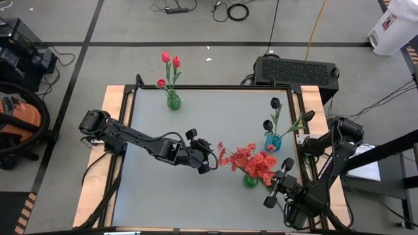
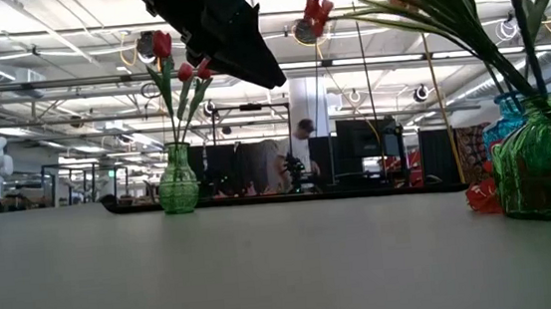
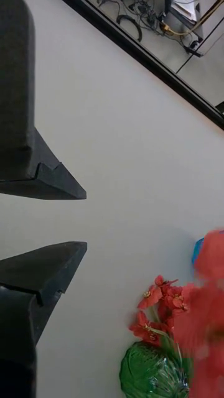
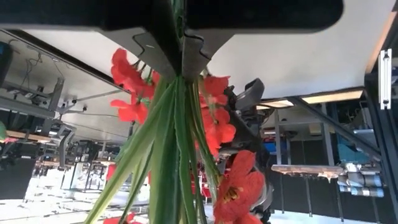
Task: Sort flowers into vase by color
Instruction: Put the right red flowers into the bottom green vase
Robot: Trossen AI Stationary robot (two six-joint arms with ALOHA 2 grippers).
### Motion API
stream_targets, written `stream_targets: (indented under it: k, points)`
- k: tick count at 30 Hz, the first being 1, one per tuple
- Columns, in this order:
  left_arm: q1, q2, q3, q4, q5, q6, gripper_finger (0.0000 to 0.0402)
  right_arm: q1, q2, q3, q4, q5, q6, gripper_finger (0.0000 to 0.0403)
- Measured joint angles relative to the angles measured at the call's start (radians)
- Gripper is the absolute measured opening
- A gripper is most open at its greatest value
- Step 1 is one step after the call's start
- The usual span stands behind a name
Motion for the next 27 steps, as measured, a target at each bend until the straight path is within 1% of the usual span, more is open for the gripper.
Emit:
stream_targets:
  k: [7,18,22,27]
  points:
    - [0.000,0.000,0.000,0.000,0.000,0.000,0.0128,0.000,0.040,0.000,0.019,-0.008,-0.019,0.0000]
    - [0.000,0.000,0.000,0.000,0.000,0.000,0.0128,0.000,0.043,0.000,0.019,-0.080,-0.045,0.0004]
    - [0.000,0.000,0.000,0.000,0.000,0.000,0.0128,0.000,0.043,0.000,0.018,-0.083,-0.043,0.0028]
    - [0.000,0.000,0.000,0.000,0.000,0.000,0.0128,0.000,0.043,0.000,0.008,-0.104,-0.045,0.0076]
